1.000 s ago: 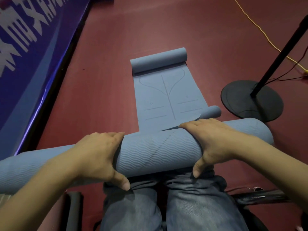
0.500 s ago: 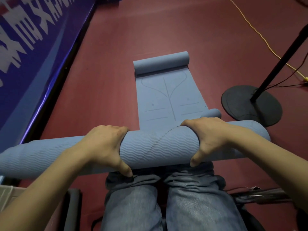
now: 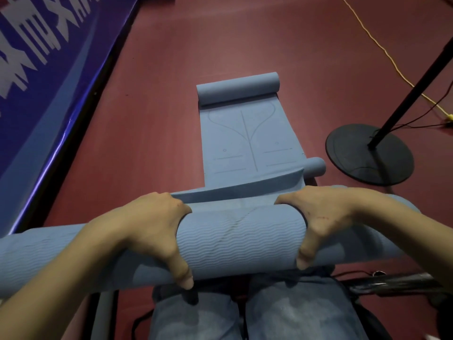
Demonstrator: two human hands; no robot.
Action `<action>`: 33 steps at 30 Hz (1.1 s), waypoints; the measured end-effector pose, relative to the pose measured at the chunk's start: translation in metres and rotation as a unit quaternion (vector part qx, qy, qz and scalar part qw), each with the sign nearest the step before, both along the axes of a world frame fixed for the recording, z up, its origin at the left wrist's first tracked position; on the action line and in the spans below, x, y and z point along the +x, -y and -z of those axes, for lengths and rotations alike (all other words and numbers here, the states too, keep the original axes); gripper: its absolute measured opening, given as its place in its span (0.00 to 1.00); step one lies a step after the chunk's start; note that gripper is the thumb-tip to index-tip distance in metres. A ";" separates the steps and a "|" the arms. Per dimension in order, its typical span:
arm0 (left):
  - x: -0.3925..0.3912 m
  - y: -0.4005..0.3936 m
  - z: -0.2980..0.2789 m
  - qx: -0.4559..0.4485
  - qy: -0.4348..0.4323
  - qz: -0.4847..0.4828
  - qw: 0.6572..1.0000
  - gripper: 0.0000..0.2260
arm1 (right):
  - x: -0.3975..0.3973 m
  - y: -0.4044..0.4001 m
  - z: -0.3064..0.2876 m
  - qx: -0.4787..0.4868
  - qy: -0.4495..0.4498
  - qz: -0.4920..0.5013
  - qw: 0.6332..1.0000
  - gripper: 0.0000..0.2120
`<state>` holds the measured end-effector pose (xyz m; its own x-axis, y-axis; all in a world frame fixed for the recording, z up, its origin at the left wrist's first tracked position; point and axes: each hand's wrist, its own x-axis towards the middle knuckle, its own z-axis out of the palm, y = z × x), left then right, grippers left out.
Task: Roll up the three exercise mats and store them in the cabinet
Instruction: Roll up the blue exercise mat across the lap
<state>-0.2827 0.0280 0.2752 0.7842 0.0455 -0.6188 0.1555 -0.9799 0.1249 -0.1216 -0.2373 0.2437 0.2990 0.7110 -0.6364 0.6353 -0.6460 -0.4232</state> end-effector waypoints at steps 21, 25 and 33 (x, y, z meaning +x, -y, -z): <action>0.021 -0.049 0.014 -0.139 0.178 -0.024 0.974 0.36 | 0.028 0.009 0.007 0.167 0.086 0.054 0.981 0.42; 0.013 -0.050 0.015 -0.074 0.227 -0.005 0.971 0.40 | 0.022 0.001 0.002 0.128 0.093 0.022 0.987 0.45; 0.002 -0.027 0.004 0.089 0.178 0.032 0.979 0.53 | 0.017 -0.011 0.011 0.047 0.155 0.019 0.987 0.60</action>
<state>-0.2810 0.0551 0.2710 0.9538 0.0705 -0.2922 0.0697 -0.9975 -0.0131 -0.1048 -0.2265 0.2328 0.4968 0.7470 -0.4418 0.7194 -0.6392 -0.2719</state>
